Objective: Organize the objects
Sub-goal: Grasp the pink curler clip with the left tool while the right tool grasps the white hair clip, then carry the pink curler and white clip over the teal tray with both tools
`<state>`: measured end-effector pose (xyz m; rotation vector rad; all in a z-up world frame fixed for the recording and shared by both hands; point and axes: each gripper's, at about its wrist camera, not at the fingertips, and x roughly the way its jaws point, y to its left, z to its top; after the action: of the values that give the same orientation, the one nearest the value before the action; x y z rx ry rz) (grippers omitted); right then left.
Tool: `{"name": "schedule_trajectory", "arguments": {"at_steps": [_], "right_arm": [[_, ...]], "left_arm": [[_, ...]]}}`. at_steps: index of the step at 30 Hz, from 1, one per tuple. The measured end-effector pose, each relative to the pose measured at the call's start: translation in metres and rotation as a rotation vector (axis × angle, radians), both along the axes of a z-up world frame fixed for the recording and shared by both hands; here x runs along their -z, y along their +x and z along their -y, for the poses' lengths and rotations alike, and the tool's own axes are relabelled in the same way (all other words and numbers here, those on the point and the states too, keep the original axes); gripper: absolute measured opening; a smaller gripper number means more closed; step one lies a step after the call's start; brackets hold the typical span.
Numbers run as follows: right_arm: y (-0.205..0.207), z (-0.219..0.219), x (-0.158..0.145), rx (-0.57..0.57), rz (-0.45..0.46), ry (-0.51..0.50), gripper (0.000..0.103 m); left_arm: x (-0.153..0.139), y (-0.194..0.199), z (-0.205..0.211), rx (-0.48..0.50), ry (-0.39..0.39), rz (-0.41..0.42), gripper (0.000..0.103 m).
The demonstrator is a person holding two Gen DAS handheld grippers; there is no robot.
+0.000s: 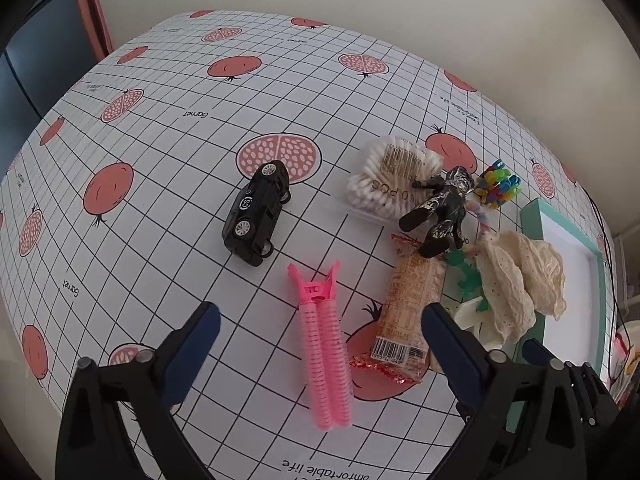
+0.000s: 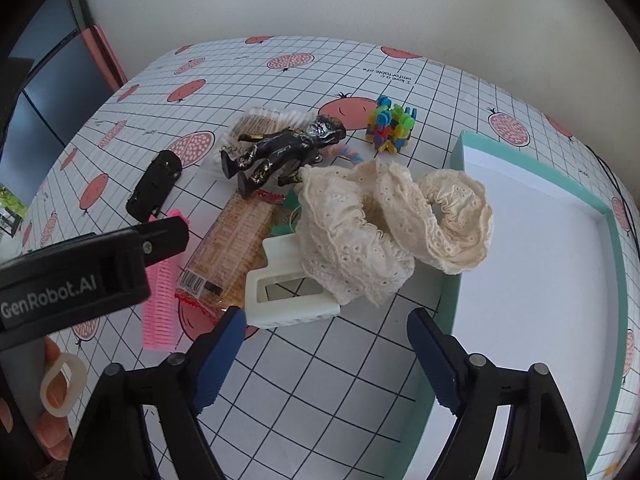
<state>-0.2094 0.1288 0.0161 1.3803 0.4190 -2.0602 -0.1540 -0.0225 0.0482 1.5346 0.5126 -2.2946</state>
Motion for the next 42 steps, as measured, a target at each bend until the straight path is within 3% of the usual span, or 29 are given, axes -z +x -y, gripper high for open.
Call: {"name": "schedule_trajectory", "arguments": {"at_steps": [2, 12, 14, 16, 18, 23, 30, 42], "right_arm": [[-0.001, 0.001, 0.001, 0.006, 0.008, -0.006, 0.084], [0.0, 0.015, 0.008, -0.002, 0.028, 0.003, 0.074], [0.0, 0.015, 0.008, 0.001, 0.034, 0.0, 0.071], [-0.001, 0.014, 0.009, 0.006, 0.041, -0.004, 0.066], [-0.001, 0.013, 0.009, 0.009, 0.049, -0.008, 0.054], [-0.003, 0.009, 0.008, 0.02, 0.073, -0.021, 0.054], [-0.005, 0.002, 0.008, 0.018, 0.086, -0.023, 0.054], [0.001, 0.005, 0.009, -0.011, 0.084, 0.0, 0.054]], "left_arm": [[0.002, -0.001, 0.0, 0.003, 0.01, 0.009, 0.085], [0.005, 0.001, 0.004, -0.049, 0.018, 0.015, 0.082], [0.005, 0.0, 0.004, -0.053, 0.022, 0.016, 0.069], [0.007, 0.0, 0.005, -0.049, 0.039, 0.022, 0.065], [0.01, 0.001, 0.006, -0.056, 0.045, 0.028, 0.063], [0.011, 0.001, 0.006, -0.058, 0.057, 0.031, 0.042], [0.014, 0.0, 0.005, -0.062, 0.08, 0.03, 0.026], [0.014, -0.003, -0.004, -0.037, 0.029, 0.039, 0.025]]}}
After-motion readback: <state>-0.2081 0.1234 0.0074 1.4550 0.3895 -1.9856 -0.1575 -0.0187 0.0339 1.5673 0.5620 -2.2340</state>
